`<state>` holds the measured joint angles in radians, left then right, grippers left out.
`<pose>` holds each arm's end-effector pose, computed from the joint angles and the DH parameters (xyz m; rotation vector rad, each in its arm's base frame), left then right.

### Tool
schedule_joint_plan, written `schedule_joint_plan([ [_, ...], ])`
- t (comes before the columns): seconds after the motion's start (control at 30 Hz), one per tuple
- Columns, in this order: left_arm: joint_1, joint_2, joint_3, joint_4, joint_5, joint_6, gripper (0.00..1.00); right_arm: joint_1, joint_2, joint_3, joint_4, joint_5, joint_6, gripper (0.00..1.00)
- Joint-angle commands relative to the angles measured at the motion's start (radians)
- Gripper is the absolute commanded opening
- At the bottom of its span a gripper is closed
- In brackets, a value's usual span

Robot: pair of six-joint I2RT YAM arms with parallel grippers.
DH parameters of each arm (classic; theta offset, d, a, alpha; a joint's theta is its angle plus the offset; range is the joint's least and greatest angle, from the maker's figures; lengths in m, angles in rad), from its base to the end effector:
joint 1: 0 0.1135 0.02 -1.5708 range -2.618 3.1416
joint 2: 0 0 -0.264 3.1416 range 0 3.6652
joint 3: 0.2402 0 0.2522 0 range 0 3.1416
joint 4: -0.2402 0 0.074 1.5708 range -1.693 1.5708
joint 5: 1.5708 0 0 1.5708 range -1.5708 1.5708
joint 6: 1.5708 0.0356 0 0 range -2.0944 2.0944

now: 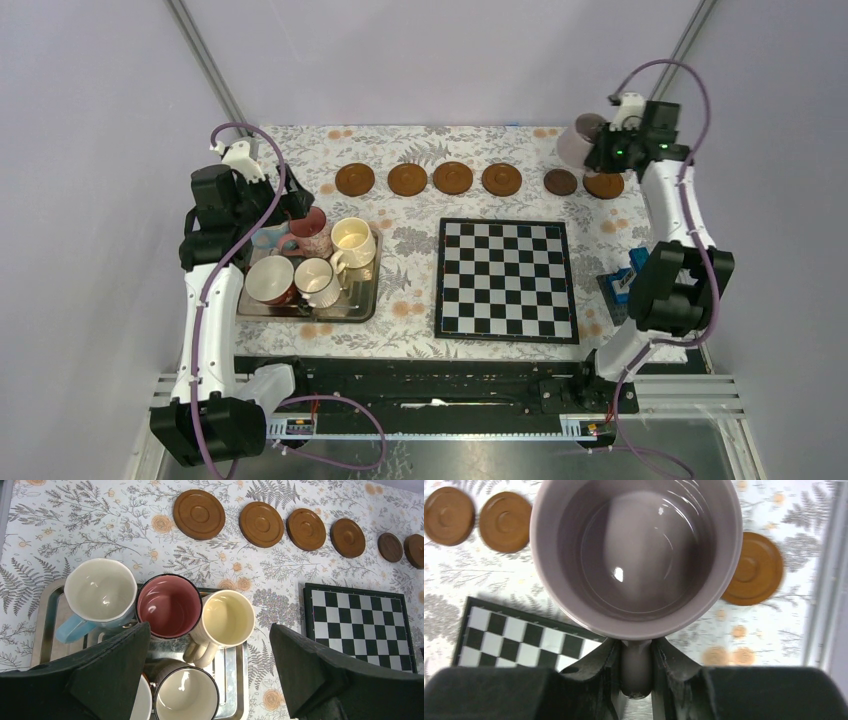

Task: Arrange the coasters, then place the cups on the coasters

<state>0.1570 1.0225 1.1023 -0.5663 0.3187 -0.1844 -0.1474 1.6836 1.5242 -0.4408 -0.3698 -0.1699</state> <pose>0.2162 0.0229 0.3677 -0.1518 2.0426 -0.3444 0.3872 -0.0445 0.3356 -0.2332 2.1202 0.2152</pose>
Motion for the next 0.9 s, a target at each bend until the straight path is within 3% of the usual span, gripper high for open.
schedule_joint_plan([
  [0.0,0.006,-0.021,0.018,0.051,0.031,-0.001,0.99,-0.137,0.062,0.173,-0.042,-0.187,-0.186,0.0],
  [0.2,0.005,-0.01,0.016,0.05,0.052,-0.005,0.99,-0.286,0.237,0.371,-0.189,-0.32,-0.372,0.0],
  [0.33,0.006,0.002,0.007,0.048,0.061,0.008,0.99,-0.309,0.365,0.528,-0.33,-0.304,-0.51,0.0],
  [0.53,0.005,0.02,0.009,0.029,0.099,0.04,0.99,-0.319,0.528,0.706,-0.415,-0.28,-0.565,0.0],
  [0.87,0.005,0.041,0.016,0.021,0.1,0.038,0.99,-0.32,0.601,0.682,-0.337,-0.286,-0.586,0.0],
])
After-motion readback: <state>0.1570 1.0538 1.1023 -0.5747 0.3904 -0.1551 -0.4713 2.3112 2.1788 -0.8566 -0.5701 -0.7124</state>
